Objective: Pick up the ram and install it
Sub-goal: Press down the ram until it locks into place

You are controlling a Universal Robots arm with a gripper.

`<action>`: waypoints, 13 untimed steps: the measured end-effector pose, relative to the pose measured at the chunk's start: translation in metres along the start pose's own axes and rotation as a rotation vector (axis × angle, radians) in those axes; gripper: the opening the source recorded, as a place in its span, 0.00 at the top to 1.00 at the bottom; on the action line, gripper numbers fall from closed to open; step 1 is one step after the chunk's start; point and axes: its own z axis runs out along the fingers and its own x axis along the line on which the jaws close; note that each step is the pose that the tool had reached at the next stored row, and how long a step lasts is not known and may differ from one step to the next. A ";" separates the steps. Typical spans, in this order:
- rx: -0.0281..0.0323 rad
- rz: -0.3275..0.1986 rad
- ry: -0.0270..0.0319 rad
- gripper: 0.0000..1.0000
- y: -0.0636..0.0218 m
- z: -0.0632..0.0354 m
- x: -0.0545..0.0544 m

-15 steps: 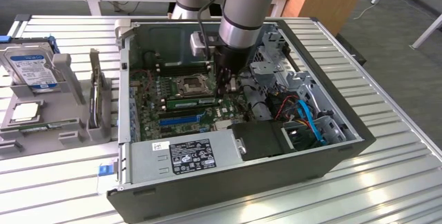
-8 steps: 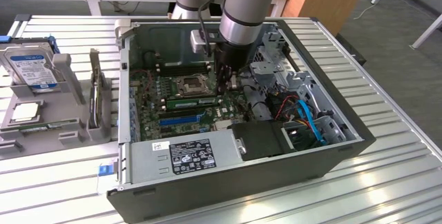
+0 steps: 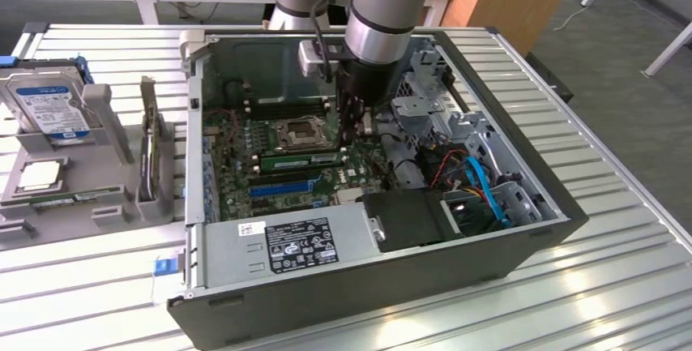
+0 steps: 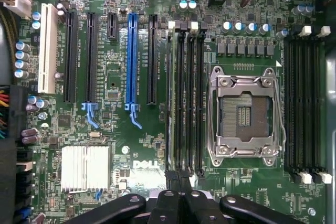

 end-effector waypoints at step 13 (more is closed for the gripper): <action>0.0000 0.000 0.0000 0.90 0.0057 0.0001 0.000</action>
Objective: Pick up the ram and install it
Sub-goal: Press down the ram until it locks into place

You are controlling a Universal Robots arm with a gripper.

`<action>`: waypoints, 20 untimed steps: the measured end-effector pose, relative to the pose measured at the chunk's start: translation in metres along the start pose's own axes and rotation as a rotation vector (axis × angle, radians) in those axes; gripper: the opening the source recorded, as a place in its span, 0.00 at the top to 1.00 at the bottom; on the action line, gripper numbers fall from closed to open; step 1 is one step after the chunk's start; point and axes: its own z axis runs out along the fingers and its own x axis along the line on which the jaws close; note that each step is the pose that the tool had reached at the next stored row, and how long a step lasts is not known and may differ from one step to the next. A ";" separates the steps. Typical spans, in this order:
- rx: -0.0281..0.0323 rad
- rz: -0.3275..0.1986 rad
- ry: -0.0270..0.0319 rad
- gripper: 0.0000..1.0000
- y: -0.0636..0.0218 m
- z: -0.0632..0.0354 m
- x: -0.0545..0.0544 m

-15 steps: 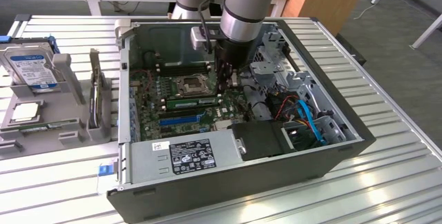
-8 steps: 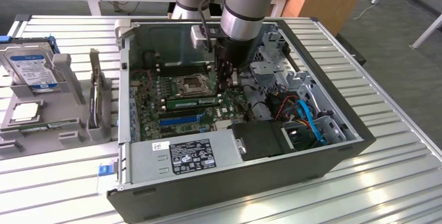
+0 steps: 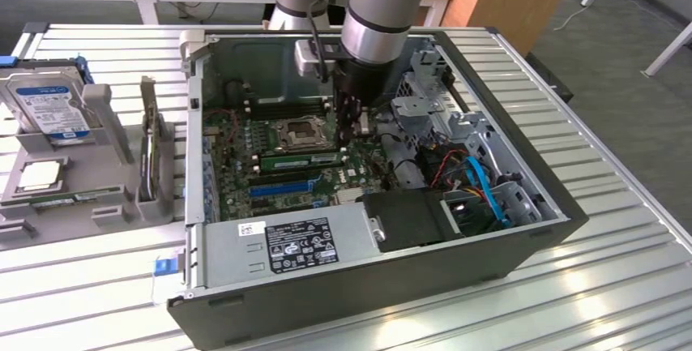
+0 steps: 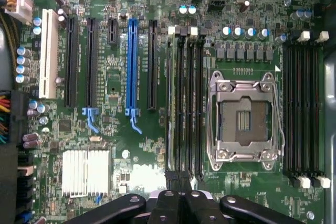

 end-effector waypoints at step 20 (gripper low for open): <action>0.0085 0.000 0.0000 0.90 0.0398 0.0020 0.000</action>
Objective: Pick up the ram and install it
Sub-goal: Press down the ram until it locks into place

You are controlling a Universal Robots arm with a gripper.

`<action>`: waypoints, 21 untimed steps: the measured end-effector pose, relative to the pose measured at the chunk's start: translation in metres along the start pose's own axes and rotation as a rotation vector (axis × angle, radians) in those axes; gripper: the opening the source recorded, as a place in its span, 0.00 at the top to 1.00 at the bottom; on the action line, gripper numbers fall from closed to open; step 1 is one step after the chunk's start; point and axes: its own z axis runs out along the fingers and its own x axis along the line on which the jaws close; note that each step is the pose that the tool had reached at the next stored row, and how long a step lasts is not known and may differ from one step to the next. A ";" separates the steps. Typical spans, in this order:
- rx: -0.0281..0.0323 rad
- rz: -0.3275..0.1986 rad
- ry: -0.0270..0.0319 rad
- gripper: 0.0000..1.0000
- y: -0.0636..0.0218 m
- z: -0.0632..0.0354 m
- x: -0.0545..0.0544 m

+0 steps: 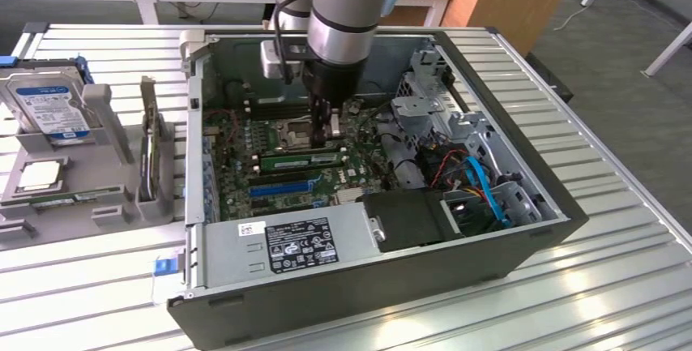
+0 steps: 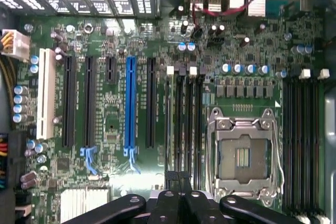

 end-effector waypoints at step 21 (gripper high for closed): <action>0.0098 0.000 -0.0001 0.90 0.0273 0.0011 0.000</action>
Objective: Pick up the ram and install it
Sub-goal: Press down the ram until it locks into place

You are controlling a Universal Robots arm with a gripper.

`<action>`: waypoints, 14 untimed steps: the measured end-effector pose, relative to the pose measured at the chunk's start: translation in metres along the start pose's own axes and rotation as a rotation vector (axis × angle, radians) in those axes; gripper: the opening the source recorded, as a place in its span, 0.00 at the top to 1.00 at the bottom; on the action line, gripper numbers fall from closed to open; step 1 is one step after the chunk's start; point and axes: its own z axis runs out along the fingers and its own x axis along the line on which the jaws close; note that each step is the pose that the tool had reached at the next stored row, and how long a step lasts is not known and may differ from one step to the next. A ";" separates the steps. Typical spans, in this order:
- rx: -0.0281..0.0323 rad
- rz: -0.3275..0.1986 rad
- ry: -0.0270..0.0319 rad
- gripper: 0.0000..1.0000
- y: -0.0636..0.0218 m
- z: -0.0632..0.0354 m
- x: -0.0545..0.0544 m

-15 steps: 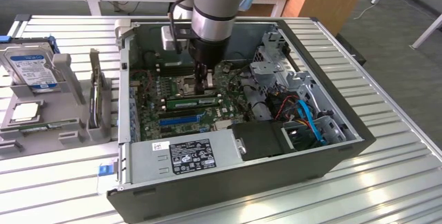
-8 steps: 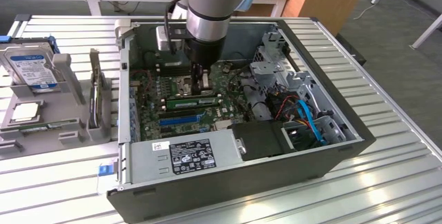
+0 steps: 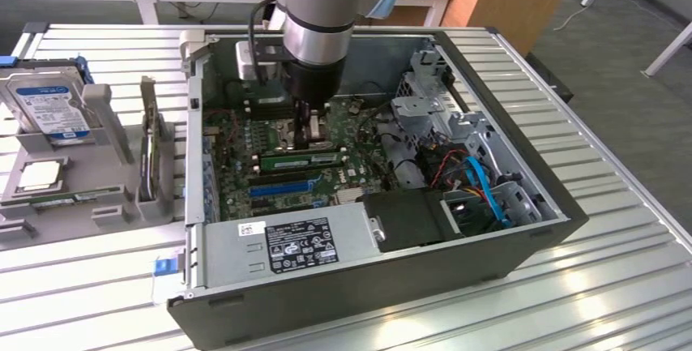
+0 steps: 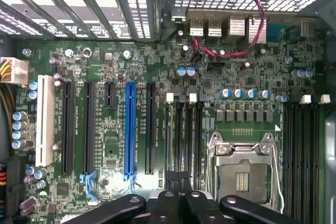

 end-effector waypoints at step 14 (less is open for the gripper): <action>0.0020 0.000 0.0001 0.90 0.0146 0.0005 0.000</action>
